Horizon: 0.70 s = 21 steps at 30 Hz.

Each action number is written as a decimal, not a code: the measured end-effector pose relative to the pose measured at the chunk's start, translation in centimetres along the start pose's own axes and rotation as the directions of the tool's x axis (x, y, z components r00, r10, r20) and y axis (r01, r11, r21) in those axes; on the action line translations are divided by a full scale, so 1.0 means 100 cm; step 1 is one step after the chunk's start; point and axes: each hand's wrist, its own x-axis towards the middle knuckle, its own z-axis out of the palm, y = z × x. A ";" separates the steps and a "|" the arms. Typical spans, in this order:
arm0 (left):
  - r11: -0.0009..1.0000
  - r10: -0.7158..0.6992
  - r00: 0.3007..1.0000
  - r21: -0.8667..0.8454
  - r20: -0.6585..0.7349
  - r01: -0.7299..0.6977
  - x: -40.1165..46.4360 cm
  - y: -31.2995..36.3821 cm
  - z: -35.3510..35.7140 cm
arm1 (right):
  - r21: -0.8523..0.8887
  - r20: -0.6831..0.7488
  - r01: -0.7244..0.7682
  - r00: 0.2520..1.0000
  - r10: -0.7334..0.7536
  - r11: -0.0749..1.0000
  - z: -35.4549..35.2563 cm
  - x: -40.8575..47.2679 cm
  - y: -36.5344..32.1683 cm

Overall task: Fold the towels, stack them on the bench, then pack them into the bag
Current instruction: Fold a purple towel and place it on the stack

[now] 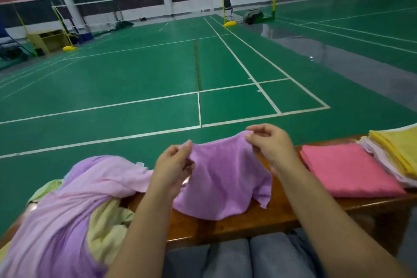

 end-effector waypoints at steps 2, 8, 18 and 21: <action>0.998 -0.024 0.999 0.055 0.037 0.022 -0.018 -0.013 0.017 | -0.158 0.026 0.070 0.997 -0.067 0.985 0.013 -0.019 0.012; 0.979 0.024 0.998 0.200 0.057 -0.035 -0.044 -0.023 0.036 | -0.440 0.131 0.306 0.952 -0.276 0.844 0.025 -0.048 0.028; 0.960 0.078 0.996 0.266 0.046 -0.087 -0.052 -0.033 0.036 | -0.538 0.226 0.452 0.891 -0.394 0.712 0.030 -0.058 0.047; 0.950 0.045 0.998 0.306 0.052 -0.059 -0.054 -0.034 0.039 | -0.558 0.198 0.442 0.893 -0.404 0.702 0.033 -0.061 0.053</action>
